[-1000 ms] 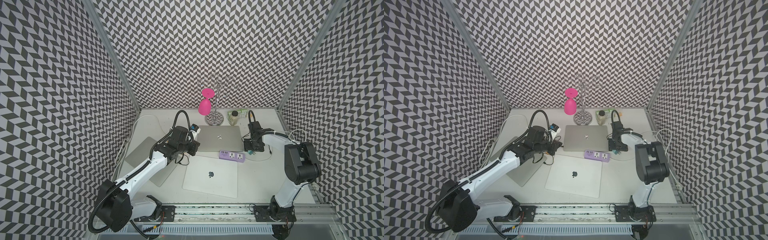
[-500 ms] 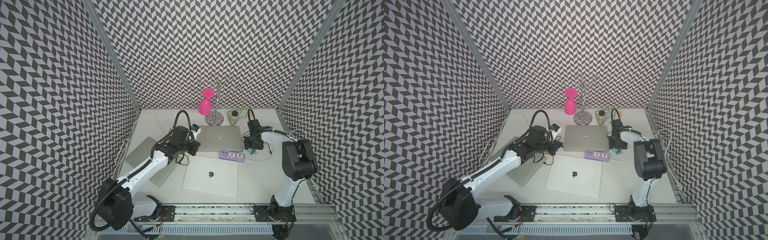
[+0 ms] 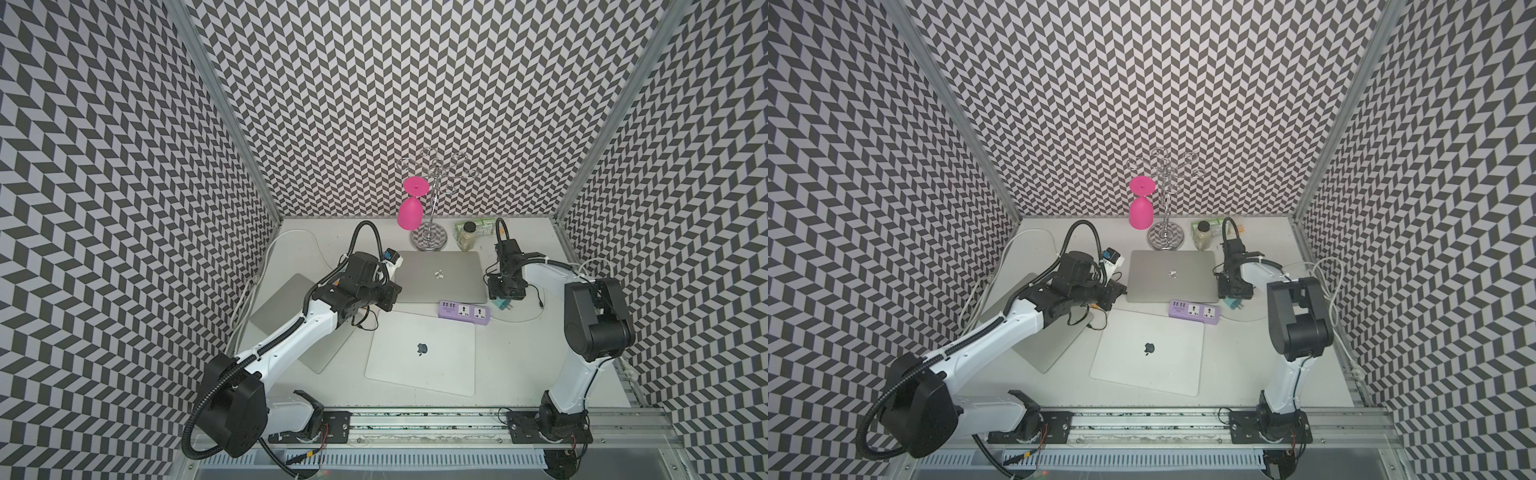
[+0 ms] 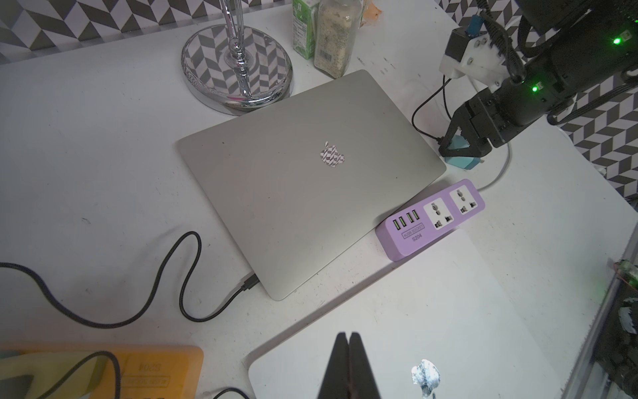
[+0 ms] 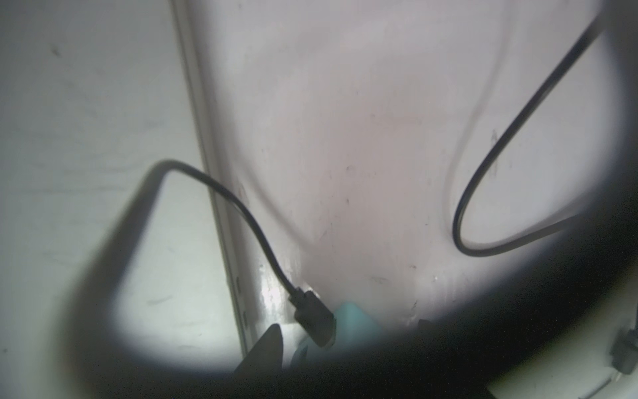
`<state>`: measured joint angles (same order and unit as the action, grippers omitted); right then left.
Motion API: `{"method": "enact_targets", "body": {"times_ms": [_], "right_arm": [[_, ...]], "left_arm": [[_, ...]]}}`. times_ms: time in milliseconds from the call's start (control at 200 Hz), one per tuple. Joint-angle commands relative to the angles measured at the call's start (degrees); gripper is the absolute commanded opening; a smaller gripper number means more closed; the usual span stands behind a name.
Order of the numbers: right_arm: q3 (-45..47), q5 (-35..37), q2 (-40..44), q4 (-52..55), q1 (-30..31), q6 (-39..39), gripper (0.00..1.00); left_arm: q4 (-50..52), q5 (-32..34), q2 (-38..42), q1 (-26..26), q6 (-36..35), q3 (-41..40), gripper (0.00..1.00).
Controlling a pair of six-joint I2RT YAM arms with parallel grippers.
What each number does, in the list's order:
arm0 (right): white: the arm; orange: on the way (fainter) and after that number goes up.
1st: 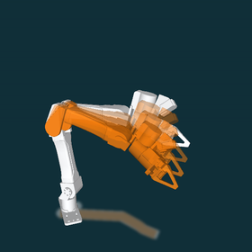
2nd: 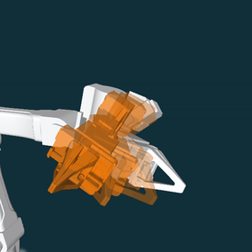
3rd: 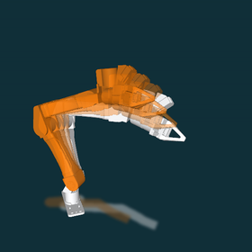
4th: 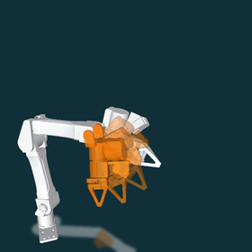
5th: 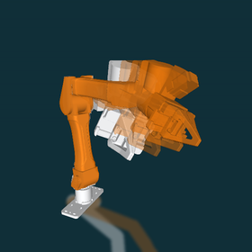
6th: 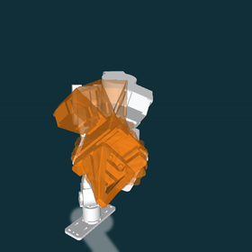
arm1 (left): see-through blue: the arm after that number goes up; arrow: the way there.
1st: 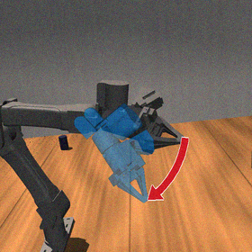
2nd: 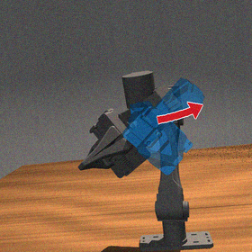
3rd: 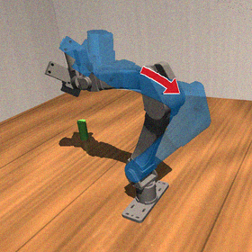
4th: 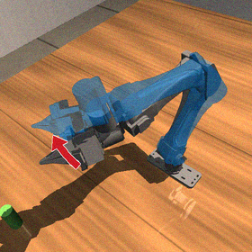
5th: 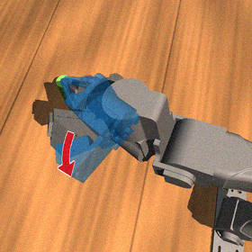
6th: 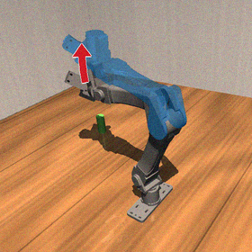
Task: Unplug the laptop charger
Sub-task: Move the plug to the center of the board.
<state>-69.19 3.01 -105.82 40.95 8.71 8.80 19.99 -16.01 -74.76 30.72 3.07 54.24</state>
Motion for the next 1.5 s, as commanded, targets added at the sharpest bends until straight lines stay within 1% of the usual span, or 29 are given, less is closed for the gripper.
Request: {"method": "enact_targets", "body": {"times_ms": [0,396,501,661,811,1011,1111,1151,1212,1267,1347,1497], "right_arm": [[0.59,-2.5,2.02,0.82,-0.19,-0.42,0.6],[2.04,0.81,2.99,2.09,1.4,-0.02,0.59],[2.3,0.73,3.17,2.02,1.64,-0.09,0.59],[2.81,2.11,2.99,2.21,1.71,0.95,0.51],[3.31,3.45,2.64,1.57,0.1,2.75,0.48],[3.15,3.16,1.93,-0.08,-3.95,4.22,0.43],[2.51,2.78,2.54,-0.23,-4.53,4.56,0.42],[2.48,2.45,2.85,-0.26,-4.53,4.5,0.44],[2.63,2.02,3.31,-0.31,-4.57,4.56,0.55],[2.91,1.46,4.06,-0.47,-4.5,4.71,0.6],[2.59,0.95,5.28,-0.13,-4.53,4.91,0.64],[0.26,1.21,7.77,2.28,-4.5,4.91,0.66]], "left_arm": [[-1.18,-1.02,-0.13,-0.22,-0.17,2.1,0.0],[-1.18,-1.01,-0.15,0.57,0.09,2.58,0.0],[-1.17,-0.96,-0.03,0.66,0.09,2.54,0.0],[-1.0,-0.78,0.23,0.74,0.09,2.45,0.0],[-0.92,-0.67,0.32,0.74,0.09,2.61,0.0],[-1.0,-0.8,-0.12,0.92,0.18,3.07,0.0],[-0.93,-0.78,-0.21,1.01,0.09,3.15,0.0],[-0.87,-0.69,-0.12,1.01,-0.04,3.15,0.0],[-0.74,-0.52,-0.03,1.01,-0.1,3.16,0.0],[-0.74,-0.38,0.05,1.01,-0.17,2.98,0.0],[-0.67,-0.29,0.08,1.01,-0.02,2.89,0.0],[-0.56,-0.09,0.37,1.01,0.18,3.31,0.0]]}}
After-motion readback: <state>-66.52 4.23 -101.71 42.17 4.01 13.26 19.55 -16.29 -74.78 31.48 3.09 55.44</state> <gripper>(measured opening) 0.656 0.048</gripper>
